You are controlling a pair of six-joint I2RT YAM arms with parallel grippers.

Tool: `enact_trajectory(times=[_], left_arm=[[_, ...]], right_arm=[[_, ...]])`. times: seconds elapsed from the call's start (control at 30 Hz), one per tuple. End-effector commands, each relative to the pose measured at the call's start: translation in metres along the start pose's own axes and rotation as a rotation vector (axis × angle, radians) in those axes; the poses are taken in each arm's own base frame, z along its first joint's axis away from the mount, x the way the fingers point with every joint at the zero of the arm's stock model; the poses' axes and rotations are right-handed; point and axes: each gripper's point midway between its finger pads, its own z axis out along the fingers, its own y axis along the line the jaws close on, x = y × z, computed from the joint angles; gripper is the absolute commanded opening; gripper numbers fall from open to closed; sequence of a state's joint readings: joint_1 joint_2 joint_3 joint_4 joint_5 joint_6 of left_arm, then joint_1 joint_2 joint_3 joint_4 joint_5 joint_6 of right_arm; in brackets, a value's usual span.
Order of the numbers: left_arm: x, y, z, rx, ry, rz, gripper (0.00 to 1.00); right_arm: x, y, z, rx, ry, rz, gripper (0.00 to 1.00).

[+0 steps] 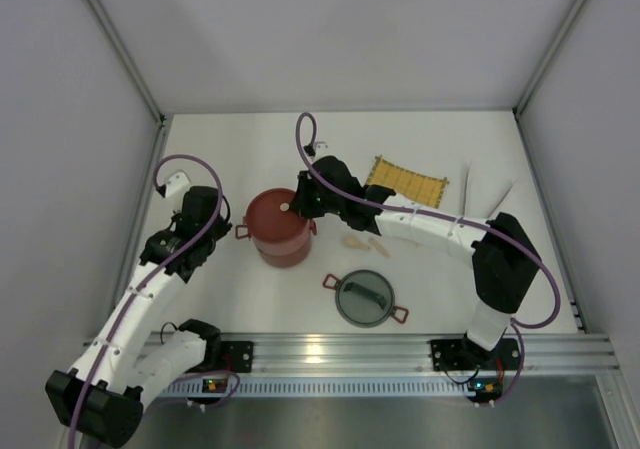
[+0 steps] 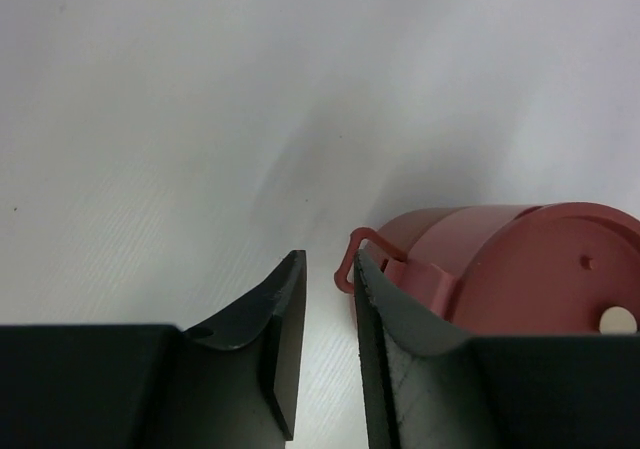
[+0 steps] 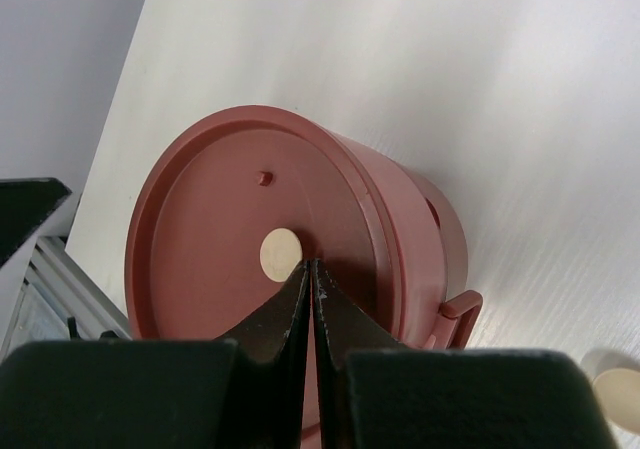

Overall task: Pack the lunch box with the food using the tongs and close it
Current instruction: Close the fastener on the packing box.

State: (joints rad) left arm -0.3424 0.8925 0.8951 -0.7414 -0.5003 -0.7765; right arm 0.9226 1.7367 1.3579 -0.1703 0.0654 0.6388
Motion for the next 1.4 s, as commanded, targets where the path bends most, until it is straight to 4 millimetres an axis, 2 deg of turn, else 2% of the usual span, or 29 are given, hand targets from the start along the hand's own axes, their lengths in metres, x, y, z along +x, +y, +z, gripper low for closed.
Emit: enact_trajectory(times=[0.0,0.37,0.77,1.17,1.37], left_arm=[[0.008,0.009,0.004,-0.029,-0.009,-0.029,0.3],[0.045,0.011,0.03,-0.025,0.065,0.0,0.29],[0.052,-0.007,0.047,0.047,0.063,-0.004,0.31],[0.083,-0.007,0.069,0.038,0.141,0.012,0.31],[0.092,-0.016,0.074,0.086,0.162,0.005,0.31]], right_arm=[[0.055,-0.052,0.01,0.192,0.164,-0.057,0.02],[0.055,-0.052,0.012,0.192,0.166,-0.056,0.02],[0.057,-0.054,0.015,0.203,0.177,-0.056,0.02],[0.057,-0.056,0.015,0.215,0.181,-0.062,0.02],[0.059,-0.059,0.017,0.223,0.187,-0.063,0.02]])
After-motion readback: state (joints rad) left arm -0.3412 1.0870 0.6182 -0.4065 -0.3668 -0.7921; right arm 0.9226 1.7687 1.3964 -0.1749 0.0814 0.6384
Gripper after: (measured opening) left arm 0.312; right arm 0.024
